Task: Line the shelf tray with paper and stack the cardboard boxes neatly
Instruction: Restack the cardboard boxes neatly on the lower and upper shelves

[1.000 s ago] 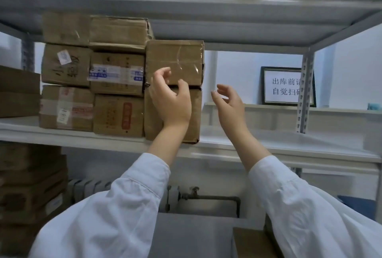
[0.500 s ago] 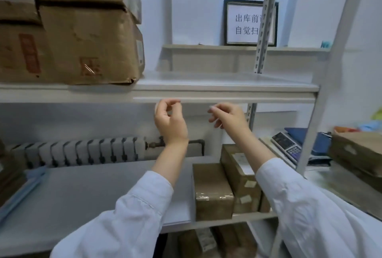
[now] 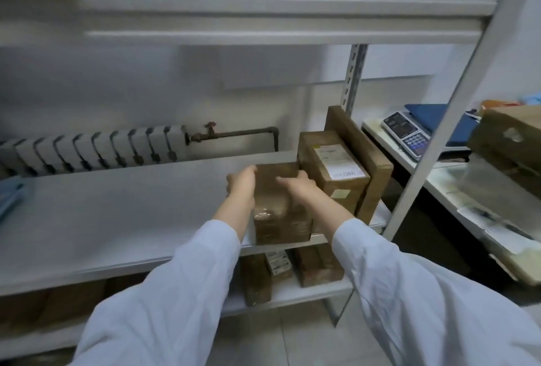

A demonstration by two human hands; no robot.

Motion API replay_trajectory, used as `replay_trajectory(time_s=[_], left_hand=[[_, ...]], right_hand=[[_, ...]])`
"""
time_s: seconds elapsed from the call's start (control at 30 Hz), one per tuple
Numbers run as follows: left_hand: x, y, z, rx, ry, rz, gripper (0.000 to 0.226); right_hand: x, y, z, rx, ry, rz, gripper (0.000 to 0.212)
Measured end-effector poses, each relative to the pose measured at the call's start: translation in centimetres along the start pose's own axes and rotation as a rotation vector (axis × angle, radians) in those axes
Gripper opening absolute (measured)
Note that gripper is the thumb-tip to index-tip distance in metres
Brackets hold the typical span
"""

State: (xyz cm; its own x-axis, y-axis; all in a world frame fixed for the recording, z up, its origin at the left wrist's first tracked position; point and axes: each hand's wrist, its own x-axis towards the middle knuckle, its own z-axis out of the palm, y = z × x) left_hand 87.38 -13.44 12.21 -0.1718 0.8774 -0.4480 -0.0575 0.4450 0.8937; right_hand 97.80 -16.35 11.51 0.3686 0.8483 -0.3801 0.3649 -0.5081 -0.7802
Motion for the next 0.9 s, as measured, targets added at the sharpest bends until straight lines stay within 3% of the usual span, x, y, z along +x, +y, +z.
replay_trajectory(time_s=[0.17,0.3,0.43,0.6,0.77,0.9], left_hand=[[1.3,-4.7,0.3,0.143,-0.162,-0.200,0.034],[1.8,-6.3,0.2,0.164,-0.177,-0.237,0.044],[3.3,-6.1,-0.9,0.118,-0.135,-0.153,0.044],[5.9,-4.3,-3.2,0.092,-0.025,-0.032,0.081],[-0.3,1.8,-6.0,0.081,-0.051,0.181,0.068],[-4.4,5.6,-8.5,0.092,-0.155,0.290,0.042]], right_hand=[[1.6,3.0,2.5,-0.183,0.013,0.066,0.073],[2.3,3.0,3.0,-0.201,0.051,0.071,0.070],[2.6,1.9,2.0,-0.028,0.061,0.112,0.065],[1.3,-0.3,1.0,0.156,0.114,-0.035,0.056],[-1.6,-4.0,-0.2,0.281,0.138,-0.169,0.059],[-4.5,-7.1,-1.3,0.285,0.169,-0.247,0.061]])
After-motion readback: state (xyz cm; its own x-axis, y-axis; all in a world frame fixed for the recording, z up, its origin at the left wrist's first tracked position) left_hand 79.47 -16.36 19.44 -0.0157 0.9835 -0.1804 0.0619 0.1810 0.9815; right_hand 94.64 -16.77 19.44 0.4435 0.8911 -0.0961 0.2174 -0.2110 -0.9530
